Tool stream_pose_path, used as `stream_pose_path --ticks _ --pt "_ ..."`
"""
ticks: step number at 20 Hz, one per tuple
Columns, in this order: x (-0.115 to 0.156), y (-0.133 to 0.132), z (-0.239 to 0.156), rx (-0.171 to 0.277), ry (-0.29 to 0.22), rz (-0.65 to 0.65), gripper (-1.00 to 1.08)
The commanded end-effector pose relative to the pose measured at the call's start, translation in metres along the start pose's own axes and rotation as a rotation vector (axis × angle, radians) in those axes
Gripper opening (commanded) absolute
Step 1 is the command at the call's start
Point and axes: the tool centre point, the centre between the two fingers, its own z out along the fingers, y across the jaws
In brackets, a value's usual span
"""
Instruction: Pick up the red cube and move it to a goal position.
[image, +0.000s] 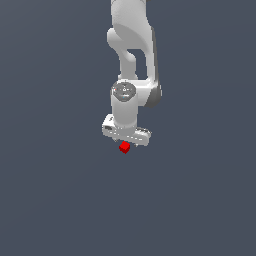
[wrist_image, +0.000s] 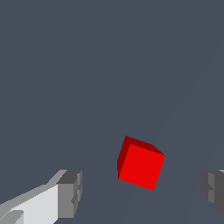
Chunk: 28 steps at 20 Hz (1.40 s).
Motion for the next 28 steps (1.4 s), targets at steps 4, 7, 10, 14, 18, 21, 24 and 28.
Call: stream_pose_path --ticks 4,7,10,14,18,21,24,28 --pt "-0.006 0.007 0.035 -0.003 0.005 0.152 1.00" --pt "-0.009 0.010 0.049 -0.003 0.007 0.215 1.00" --pt "-0.011 0.011 0.061 -0.003 0.009 0.265 1.00" --pt "-0.013 0.013 0.071 -0.003 0.010 0.308 1.00" --pt "-0.013 0.013 0.074 -0.003 0.010 0.323 1.00" --pt "-0.013 0.012 0.074 -0.002 0.010 0.320 1.00" --pt "-0.013 0.012 0.074 -0.002 0.010 0.320 -1.00" --pt "-0.013 0.012 0.074 -0.002 0.010 0.320 -1.00"
